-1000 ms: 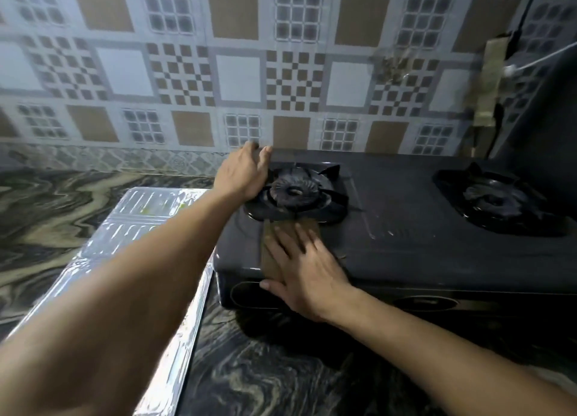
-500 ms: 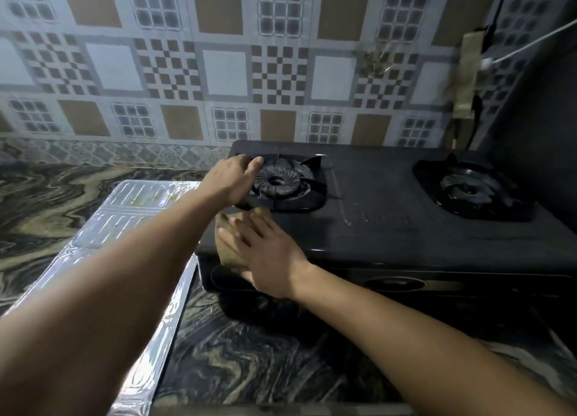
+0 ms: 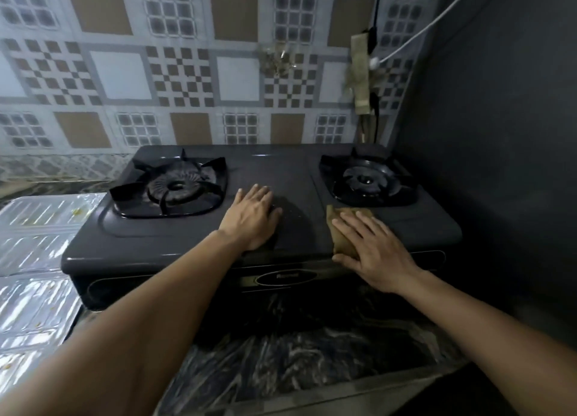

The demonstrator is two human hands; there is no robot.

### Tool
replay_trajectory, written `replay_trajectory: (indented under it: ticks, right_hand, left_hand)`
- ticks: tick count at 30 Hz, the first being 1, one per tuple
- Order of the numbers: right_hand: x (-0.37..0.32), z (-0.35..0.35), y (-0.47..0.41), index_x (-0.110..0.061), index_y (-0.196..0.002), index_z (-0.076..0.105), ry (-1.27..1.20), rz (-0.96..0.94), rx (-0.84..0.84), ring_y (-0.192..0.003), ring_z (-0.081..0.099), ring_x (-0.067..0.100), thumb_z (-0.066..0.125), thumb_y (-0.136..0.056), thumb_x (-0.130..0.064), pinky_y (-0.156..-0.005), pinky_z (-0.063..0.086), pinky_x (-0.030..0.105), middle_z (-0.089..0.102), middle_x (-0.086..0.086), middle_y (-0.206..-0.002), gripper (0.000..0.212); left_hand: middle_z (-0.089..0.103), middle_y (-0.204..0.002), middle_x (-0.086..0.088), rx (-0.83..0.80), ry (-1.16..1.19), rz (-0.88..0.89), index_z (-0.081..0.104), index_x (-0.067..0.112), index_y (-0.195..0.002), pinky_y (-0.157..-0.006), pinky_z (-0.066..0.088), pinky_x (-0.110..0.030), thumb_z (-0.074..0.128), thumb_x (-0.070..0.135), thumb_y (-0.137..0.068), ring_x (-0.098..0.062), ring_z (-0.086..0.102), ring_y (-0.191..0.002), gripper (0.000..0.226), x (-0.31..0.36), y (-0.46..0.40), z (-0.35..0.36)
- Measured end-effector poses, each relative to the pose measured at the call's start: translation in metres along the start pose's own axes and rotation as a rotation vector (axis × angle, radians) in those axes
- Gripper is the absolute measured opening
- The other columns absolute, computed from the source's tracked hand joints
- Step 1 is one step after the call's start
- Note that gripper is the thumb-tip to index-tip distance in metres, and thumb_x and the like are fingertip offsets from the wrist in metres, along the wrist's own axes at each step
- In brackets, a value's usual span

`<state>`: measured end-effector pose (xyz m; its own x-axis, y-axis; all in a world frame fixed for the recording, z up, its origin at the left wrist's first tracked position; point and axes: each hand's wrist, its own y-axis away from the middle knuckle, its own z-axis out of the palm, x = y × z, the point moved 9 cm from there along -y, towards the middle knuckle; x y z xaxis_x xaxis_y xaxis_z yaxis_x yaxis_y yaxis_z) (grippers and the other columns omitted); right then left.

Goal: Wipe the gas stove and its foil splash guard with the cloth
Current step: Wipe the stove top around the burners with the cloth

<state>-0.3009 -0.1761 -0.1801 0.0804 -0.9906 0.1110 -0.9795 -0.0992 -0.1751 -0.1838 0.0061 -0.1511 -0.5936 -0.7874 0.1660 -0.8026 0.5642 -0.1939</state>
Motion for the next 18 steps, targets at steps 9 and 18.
replay_trajectory:
  ticks: [9, 18]
  right_hand:
    - [0.150, 0.009, 0.034, -0.026, -0.149, 0.028, -0.097, 0.325, 0.028, -0.146, 0.014, 0.016, -0.001, -0.081, -0.075, -0.120, 0.008, 0.034, 0.024, -0.007, -0.157, 0.088]
    - [0.176, 0.001, 0.066, -0.007, -0.138, 0.048, -0.282, 0.680, 0.347, -0.129, 0.042, 0.033, 0.029, -0.096, -0.048, -0.106, 0.034, 0.043, 0.043, 0.011, -0.145, 0.062]
  left_hand:
    - [0.005, -0.164, -0.003, -0.108, -0.054, -0.084, 0.011, 0.011, -0.155, -0.122, -0.003, -0.042, 0.018, 0.057, -0.098, -0.015, -0.006, -0.150, 0.074, 0.036, 0.003, 0.038]
    - [0.007, -0.164, -0.002, -0.104, -0.060, -0.111, 0.013, 0.011, -0.154, -0.122, -0.002, -0.039, 0.021, 0.057, -0.098, -0.013, -0.003, -0.150, 0.074, 0.039, 0.006, 0.033]
